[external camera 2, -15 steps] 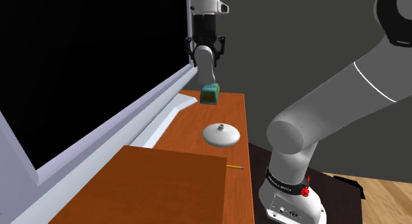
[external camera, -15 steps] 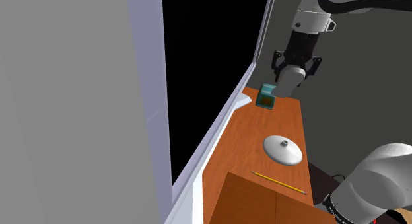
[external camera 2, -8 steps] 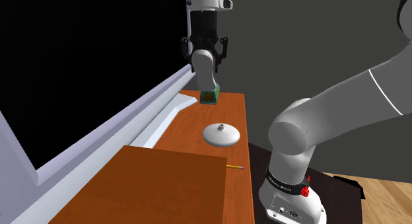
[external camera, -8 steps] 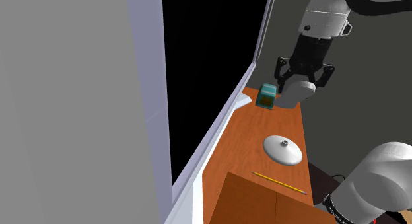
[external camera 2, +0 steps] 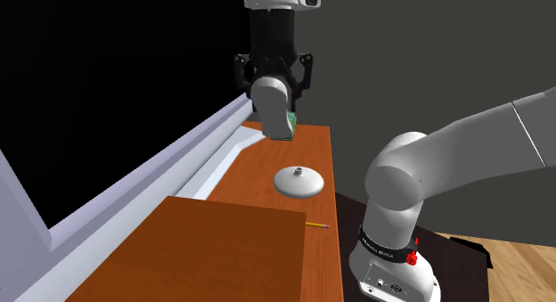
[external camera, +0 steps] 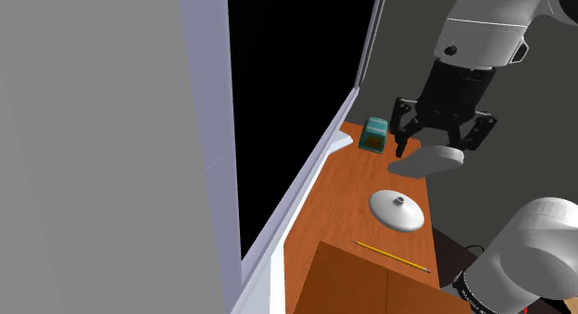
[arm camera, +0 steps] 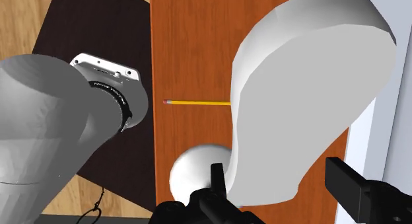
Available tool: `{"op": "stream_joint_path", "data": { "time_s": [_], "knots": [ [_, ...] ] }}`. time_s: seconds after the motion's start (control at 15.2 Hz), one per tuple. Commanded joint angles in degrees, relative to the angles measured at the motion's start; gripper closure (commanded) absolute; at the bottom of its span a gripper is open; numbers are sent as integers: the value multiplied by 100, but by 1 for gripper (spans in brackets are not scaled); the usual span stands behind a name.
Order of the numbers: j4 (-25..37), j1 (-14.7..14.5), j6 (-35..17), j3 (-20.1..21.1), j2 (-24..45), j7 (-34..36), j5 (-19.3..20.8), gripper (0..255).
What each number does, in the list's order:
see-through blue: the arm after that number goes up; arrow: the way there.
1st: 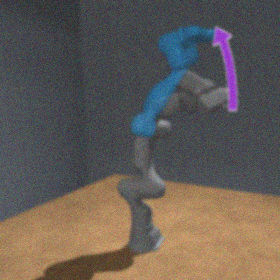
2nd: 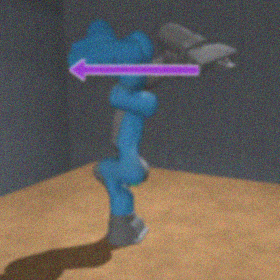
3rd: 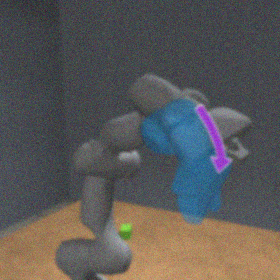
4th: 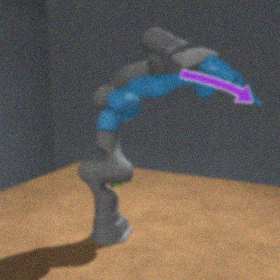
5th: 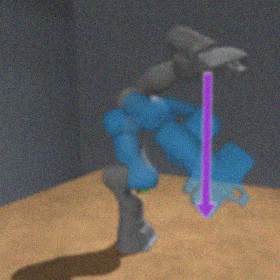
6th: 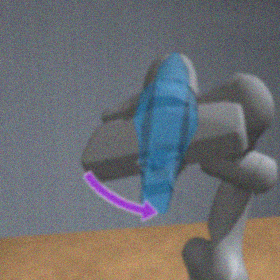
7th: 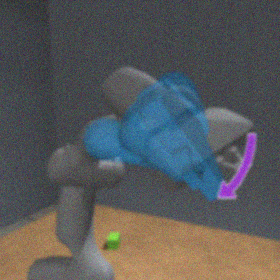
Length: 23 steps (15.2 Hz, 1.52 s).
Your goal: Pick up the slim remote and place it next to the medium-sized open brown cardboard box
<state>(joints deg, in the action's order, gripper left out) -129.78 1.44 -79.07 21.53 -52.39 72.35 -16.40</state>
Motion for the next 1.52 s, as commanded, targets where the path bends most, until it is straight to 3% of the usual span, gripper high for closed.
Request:
{"op": "stream_joint_path", "data": {
  "time_s": [0.0,0.13,1.45],
  "knots": [
    [57,-85,121,210,-118,273,-209,255],
    [130,-163,215,441,-208,556,-430,255],
    [-1613,-415,-993,915,-754,433,-914,255]
  ]
}}
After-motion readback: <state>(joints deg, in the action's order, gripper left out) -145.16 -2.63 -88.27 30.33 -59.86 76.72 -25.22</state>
